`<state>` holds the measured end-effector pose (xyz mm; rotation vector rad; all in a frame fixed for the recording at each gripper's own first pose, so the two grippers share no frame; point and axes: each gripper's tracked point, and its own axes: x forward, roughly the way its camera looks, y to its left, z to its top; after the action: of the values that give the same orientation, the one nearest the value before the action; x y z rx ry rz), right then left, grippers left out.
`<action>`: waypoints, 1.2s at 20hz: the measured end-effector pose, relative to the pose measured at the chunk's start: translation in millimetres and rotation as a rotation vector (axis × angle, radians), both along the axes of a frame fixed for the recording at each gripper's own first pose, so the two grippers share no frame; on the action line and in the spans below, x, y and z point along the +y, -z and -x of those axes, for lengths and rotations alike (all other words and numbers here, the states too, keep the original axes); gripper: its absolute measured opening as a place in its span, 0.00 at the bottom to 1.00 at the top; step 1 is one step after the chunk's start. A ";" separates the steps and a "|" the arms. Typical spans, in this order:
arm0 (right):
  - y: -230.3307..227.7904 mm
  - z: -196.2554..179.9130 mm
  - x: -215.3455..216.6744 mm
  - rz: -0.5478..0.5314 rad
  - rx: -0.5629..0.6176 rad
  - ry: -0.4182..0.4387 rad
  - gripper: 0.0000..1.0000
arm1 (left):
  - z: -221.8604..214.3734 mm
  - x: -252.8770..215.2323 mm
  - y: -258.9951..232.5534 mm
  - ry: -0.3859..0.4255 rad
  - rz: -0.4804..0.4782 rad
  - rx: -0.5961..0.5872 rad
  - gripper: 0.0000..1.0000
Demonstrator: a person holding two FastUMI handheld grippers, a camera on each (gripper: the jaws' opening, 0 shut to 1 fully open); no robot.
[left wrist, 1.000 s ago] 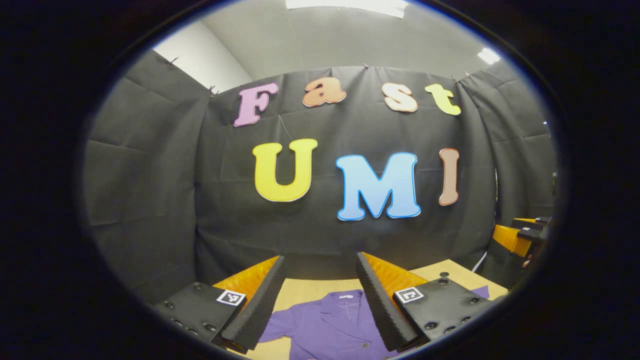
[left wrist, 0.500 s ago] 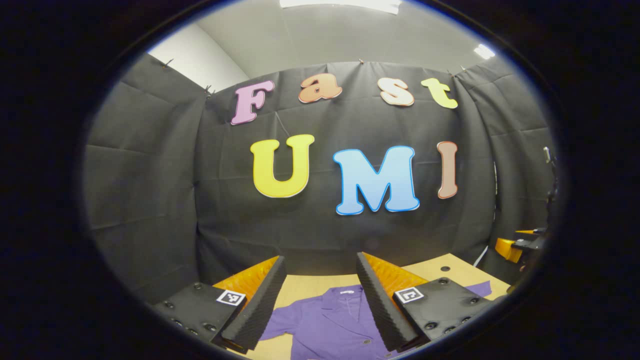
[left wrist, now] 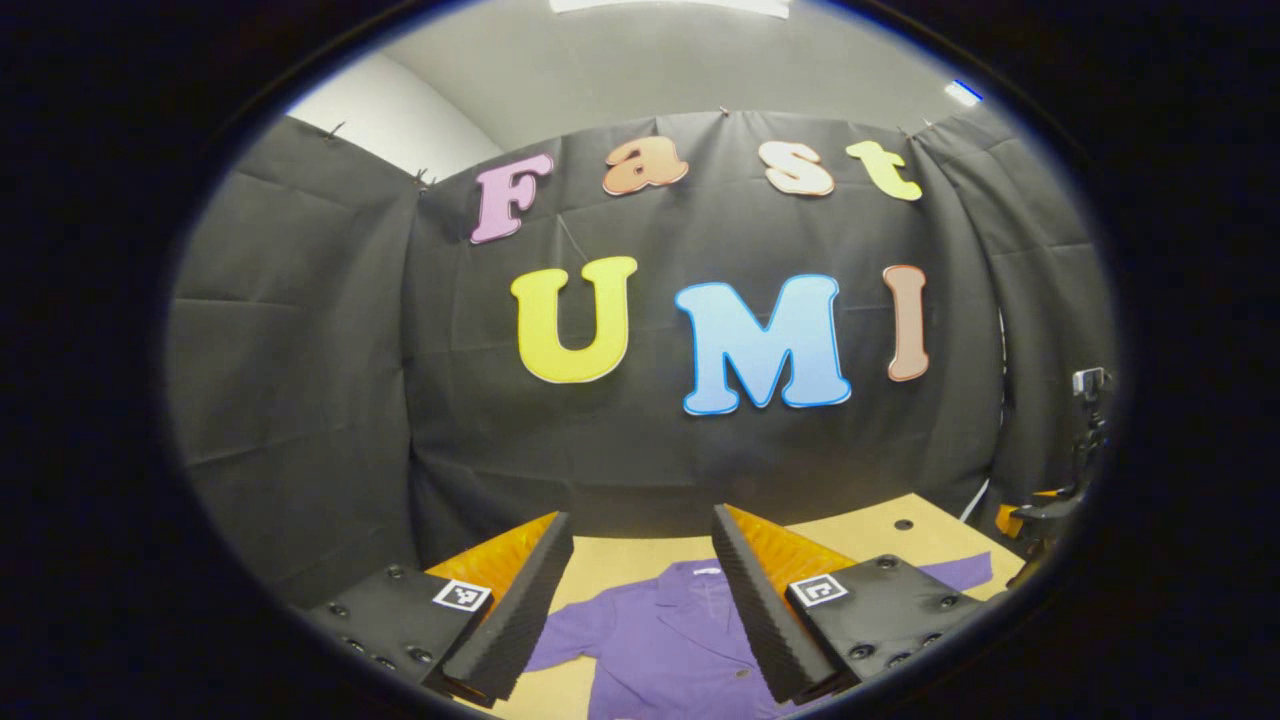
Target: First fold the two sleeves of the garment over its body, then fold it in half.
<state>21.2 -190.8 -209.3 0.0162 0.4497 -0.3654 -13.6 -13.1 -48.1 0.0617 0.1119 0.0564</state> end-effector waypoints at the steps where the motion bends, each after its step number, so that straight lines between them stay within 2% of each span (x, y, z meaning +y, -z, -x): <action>1: 13.0 0.3 -10.4 -0.010 0.021 0.021 0.93 | 1.2 0.3 1.9 -0.008 -0.002 0.005 0.93; 9: 113.9 -6.4 -67.4 -0.076 0.236 0.154 0.93 | 12.6 7.4 16.2 -0.111 0.001 0.042 0.93; 15: 175.9 -9.6 -87.8 -0.100 0.347 0.180 0.93 | 9.3 2.3 20.8 -0.161 -0.006 0.071 0.93; 24: 226.2 -2.0 -90.2 -0.158 0.456 0.179 0.93 | 1.6 -15.0 29.9 -0.220 0.014 0.084 0.93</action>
<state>23.2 -280.9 -435.5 0.1295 0.9315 -0.5107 -15.1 -28.1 -78.0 0.0378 0.2024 0.2730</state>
